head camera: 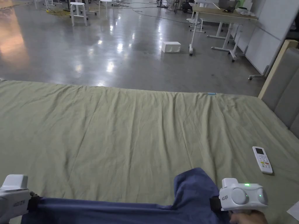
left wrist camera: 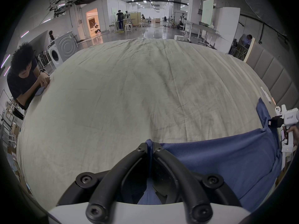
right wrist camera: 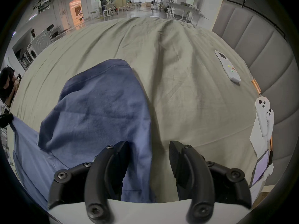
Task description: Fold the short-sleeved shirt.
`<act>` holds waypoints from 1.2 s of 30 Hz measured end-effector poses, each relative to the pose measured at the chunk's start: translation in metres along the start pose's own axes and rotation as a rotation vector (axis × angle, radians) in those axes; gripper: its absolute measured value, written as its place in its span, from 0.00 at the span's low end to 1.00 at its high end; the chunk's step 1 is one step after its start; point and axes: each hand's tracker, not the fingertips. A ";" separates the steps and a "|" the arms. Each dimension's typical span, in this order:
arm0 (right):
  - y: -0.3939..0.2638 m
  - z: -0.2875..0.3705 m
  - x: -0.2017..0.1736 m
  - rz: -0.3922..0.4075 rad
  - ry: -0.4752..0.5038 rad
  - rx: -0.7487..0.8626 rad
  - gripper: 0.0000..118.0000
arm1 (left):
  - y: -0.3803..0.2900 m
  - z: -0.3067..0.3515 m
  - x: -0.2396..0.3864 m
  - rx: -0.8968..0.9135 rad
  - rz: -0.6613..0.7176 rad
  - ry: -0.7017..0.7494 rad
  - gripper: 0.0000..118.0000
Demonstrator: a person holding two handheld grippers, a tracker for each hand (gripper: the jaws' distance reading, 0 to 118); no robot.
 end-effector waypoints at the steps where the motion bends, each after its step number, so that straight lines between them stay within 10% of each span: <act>1: -0.001 0.002 -0.002 0.022 -0.010 0.008 0.37 | 0.000 0.000 0.000 -0.004 -0.002 0.001 0.04; 4: -0.003 0.007 -0.014 0.077 0.010 0.040 0.03 | -0.002 0.000 0.001 -0.002 0.001 0.003 0.04; 21: -0.055 0.127 0.009 -0.034 0.071 0.238 0.00 | -0.027 0.077 -0.015 0.108 0.047 -0.060 0.04; 36: -0.175 0.215 0.017 0.058 0.086 0.207 0.00 | -0.113 0.166 -0.043 0.138 0.037 -0.109 0.04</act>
